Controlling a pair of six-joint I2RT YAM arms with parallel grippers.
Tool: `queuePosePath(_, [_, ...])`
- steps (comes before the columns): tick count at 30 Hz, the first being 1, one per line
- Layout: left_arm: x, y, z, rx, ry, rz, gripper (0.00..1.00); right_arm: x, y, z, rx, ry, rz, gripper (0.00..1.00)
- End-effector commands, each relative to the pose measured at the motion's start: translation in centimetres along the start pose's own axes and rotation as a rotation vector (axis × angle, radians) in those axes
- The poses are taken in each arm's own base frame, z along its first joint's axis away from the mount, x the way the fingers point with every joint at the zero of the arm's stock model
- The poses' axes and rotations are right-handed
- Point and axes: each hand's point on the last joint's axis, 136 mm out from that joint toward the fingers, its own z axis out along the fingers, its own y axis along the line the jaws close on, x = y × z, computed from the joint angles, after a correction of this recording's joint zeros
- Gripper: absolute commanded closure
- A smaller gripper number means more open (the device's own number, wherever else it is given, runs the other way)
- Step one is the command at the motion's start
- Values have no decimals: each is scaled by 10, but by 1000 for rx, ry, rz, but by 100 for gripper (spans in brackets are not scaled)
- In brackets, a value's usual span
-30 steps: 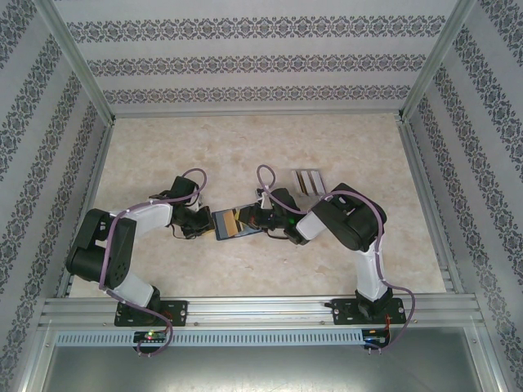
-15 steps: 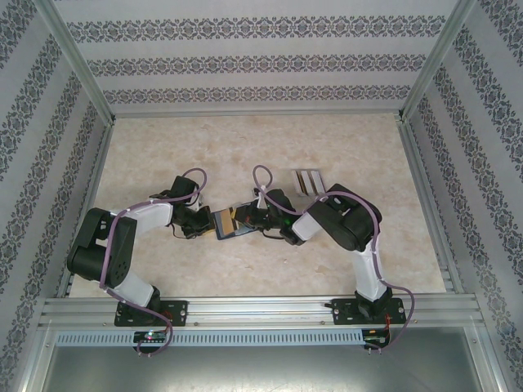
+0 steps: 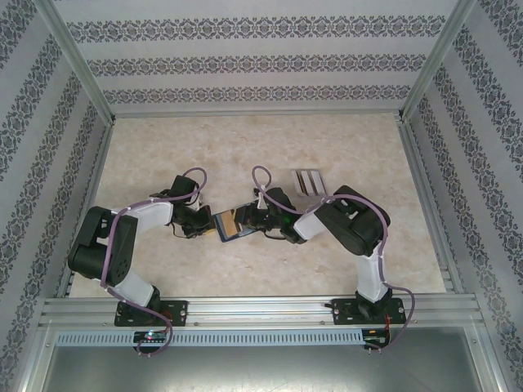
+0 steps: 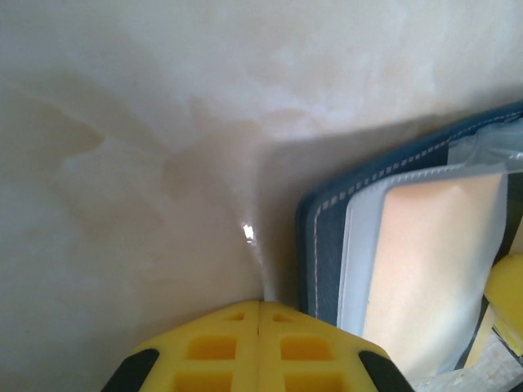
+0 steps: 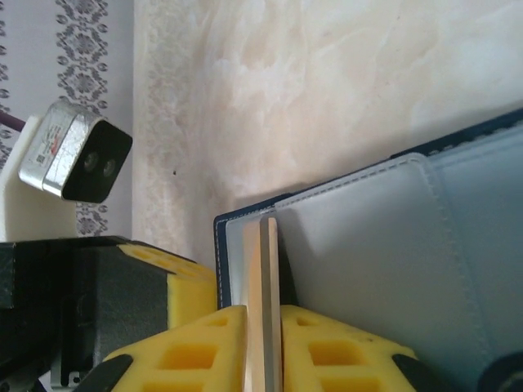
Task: Put the credit cards into the card holder
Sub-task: Insert the credit card into the card slot.
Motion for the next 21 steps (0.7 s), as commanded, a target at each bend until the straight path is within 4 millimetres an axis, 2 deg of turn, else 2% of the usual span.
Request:
queuePosePath(1, [11,16,23,-47,51,26,100,8,-19,-8,89,38,-28,81])
queuePosePath(5, [10,19,22,-63,40,35,100,9,-20,-8,92,51,-35,81])
queuePosePath(21, [8,7,27,-20,75,30,98,4,-27,-24,197,47,-111,76])
